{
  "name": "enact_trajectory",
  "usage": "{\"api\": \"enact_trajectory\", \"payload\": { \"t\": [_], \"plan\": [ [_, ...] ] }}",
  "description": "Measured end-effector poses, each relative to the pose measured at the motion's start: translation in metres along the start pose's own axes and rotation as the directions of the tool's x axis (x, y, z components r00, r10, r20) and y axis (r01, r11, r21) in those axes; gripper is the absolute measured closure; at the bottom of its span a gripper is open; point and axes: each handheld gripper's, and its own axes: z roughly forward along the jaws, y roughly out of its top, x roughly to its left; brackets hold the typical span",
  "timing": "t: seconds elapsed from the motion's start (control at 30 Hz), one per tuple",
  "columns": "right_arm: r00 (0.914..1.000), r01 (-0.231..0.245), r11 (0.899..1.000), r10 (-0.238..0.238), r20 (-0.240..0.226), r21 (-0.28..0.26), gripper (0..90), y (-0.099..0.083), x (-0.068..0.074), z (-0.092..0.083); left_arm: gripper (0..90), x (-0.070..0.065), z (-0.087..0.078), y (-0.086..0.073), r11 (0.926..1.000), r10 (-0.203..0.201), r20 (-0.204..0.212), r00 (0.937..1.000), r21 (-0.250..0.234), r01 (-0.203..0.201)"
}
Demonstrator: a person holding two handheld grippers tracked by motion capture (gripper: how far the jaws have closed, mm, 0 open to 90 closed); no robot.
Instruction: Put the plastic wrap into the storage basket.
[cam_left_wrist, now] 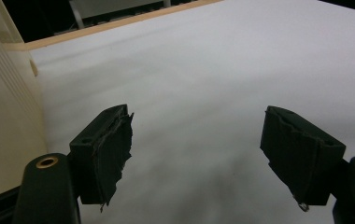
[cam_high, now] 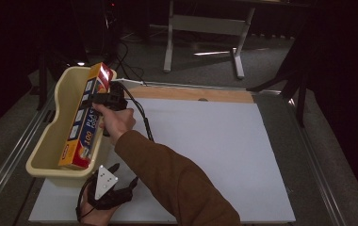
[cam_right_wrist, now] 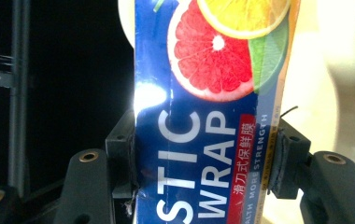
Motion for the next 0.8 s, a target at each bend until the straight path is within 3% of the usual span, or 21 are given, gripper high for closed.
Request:
{"api": "enact_trajectory", "payload": {
  "t": [0.1, 0.37, 0.8],
  "plan": [
    [0.9998, 0.014, 1.000, -0.014, 0.013, 0.004, 40.5, -0.0020, -0.0010, 0.0031, 24.4, 0.0006, -0.0001, -0.0002, 1.0000, -0.003, -0.003, 1.0000, 0.000, 0.003],
    [0.9990, -0.015, 0.999, 0.014, 0.042, 0.034, 40.0, -0.0008, -0.0050, 0.0093, 24.4, 0.0010, -0.0006, -0.0001, 1.0000, -0.004, -0.004, 1.0000, -0.002, 0.004],
    [0.9947, -0.027, 0.996, 0.018, 0.101, 0.080, 38.5, 0.0026, -0.0068, 0.0110, 24.4, 0.0010, -0.0008, -0.0005, 1.0000, -0.006, -0.005, 1.0000, -0.001, 0.006]
  ]
}}
